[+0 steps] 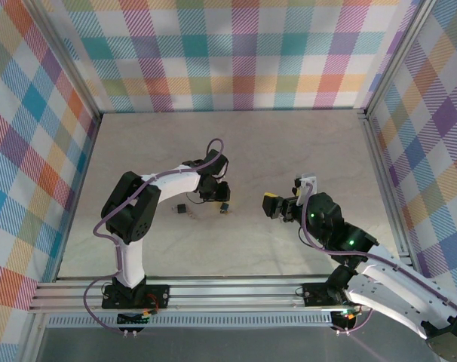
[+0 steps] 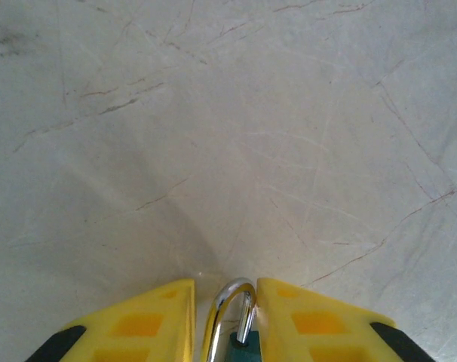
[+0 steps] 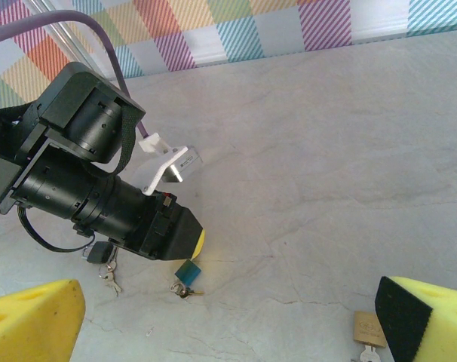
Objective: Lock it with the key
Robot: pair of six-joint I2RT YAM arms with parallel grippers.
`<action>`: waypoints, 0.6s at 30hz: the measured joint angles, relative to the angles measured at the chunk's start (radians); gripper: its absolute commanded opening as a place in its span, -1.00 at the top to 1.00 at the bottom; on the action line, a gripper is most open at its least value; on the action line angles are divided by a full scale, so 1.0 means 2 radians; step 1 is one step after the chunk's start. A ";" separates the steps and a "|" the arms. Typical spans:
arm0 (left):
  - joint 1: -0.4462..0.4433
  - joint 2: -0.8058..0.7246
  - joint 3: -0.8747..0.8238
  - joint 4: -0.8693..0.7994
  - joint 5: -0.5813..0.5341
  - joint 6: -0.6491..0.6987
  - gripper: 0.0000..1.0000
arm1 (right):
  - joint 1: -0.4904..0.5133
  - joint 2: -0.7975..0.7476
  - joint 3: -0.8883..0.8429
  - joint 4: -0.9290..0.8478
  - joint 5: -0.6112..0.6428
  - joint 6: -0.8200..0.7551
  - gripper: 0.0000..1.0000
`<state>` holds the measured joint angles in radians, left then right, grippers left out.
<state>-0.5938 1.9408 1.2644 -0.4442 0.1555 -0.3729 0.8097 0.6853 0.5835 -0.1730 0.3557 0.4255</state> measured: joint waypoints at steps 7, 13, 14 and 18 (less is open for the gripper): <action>0.000 0.000 -0.002 0.003 0.002 0.000 0.61 | 0.000 0.000 0.000 0.000 0.000 0.000 -0.98; 0.000 0.000 -0.003 0.003 0.003 0.000 0.70 | 0.000 0.001 0.000 0.000 0.000 0.000 -0.98; 0.000 0.000 -0.003 0.003 0.005 0.000 0.71 | 0.000 0.001 0.000 0.000 0.000 0.000 -0.97; 0.000 0.000 -0.003 0.003 0.006 0.000 0.84 | 0.000 0.003 0.000 0.000 0.000 0.000 -0.98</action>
<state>-0.5945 1.9408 1.2591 -0.4377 0.1669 -0.3737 0.8093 0.6907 0.5835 -0.1726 0.3553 0.4255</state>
